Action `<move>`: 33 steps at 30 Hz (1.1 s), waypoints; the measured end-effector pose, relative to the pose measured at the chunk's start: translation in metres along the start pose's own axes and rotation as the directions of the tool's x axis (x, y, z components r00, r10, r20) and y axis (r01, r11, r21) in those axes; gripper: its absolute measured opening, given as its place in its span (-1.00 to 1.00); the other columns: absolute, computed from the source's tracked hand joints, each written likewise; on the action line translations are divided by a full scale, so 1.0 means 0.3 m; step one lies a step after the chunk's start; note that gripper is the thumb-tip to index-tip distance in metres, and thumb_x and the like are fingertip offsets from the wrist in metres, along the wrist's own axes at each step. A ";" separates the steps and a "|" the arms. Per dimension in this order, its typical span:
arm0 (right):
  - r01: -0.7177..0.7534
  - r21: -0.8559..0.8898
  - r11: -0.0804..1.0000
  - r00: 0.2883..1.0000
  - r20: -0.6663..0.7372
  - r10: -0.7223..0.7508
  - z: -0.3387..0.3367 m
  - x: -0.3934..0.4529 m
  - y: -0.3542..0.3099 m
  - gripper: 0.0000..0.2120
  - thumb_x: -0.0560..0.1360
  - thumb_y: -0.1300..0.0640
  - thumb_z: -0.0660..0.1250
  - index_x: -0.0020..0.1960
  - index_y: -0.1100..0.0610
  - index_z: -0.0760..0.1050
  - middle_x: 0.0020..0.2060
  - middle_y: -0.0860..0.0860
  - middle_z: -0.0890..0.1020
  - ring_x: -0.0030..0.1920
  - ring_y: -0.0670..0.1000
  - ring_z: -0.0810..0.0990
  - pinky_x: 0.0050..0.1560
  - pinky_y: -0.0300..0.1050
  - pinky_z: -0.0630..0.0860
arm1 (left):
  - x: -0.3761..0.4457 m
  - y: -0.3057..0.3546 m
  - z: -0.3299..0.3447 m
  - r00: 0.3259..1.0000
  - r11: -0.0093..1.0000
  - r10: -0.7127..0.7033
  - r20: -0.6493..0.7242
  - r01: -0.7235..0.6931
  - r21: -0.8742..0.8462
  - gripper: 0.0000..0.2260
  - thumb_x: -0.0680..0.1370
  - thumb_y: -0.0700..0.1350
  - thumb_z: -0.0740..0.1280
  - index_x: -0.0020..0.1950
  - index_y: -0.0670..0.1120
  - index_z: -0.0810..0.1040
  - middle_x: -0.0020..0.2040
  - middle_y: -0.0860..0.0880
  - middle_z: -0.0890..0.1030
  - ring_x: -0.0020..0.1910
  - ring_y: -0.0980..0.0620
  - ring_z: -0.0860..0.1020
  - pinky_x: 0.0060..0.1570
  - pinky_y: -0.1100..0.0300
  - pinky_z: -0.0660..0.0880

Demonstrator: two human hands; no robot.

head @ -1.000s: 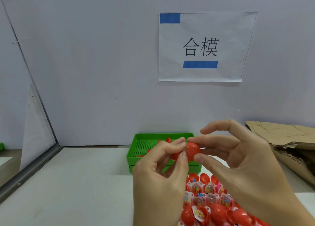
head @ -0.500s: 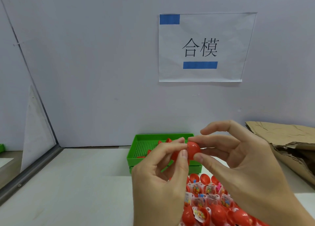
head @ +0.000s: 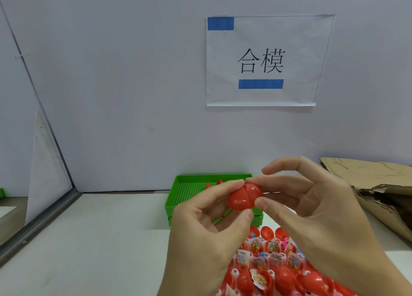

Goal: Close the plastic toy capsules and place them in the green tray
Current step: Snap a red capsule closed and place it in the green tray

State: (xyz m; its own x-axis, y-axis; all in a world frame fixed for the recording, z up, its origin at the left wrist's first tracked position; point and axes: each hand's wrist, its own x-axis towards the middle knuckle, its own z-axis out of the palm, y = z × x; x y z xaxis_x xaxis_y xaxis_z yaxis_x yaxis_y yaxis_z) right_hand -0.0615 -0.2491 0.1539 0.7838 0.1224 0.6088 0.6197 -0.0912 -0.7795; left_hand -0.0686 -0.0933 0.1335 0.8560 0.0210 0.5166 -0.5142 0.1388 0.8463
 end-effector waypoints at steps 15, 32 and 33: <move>-0.057 0.087 0.995 0.998 -0.001 0.057 -0.009 -0.002 -0.008 -0.68 0.29 0.19 0.45 0.03 0.04 0.55 -0.12 -0.03 0.76 -0.09 0.02 0.75 -0.08 -0.25 0.63 | 0.006 -0.007 -0.010 0.999 0.999 0.032 0.013 -0.033 0.021 -0.68 0.37 -0.20 0.54 0.07 0.07 0.69 -0.03 0.02 0.73 0.04 0.08 0.68 -0.01 0.36 0.57; -0.036 0.007 0.999 0.999 0.019 0.036 0.020 -0.003 0.005 -0.76 0.27 0.12 0.49 -0.06 -0.02 0.70 -0.14 -0.06 0.75 -0.09 0.00 0.74 -0.06 -0.17 0.66 | 0.014 -0.016 -0.032 0.999 0.999 -0.040 -0.011 0.040 0.037 -0.67 0.21 -0.08 0.53 -0.03 0.06 0.74 -0.13 -0.02 0.74 -0.11 0.02 0.71 -0.10 0.32 0.60; -0.040 0.001 0.999 0.999 0.007 0.040 0.021 -0.002 0.006 -0.76 0.25 0.10 0.49 -0.08 -0.03 0.70 -0.16 -0.07 0.75 -0.11 -0.01 0.74 -0.08 -0.18 0.66 | 0.014 -0.016 -0.035 0.999 0.998 -0.050 0.001 0.050 0.032 -0.67 0.22 -0.09 0.52 -0.02 0.07 0.73 -0.12 -0.02 0.74 -0.09 0.03 0.71 -0.08 0.32 0.60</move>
State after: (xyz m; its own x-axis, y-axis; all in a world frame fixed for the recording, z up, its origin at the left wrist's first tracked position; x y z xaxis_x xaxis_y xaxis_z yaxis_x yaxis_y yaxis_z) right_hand -0.0612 -0.2430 0.1511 0.8079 0.1253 0.5759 0.5876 -0.0955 -0.8035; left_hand -0.0621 -0.0834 0.1304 0.8805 0.0133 0.4739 -0.4725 0.1075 0.8748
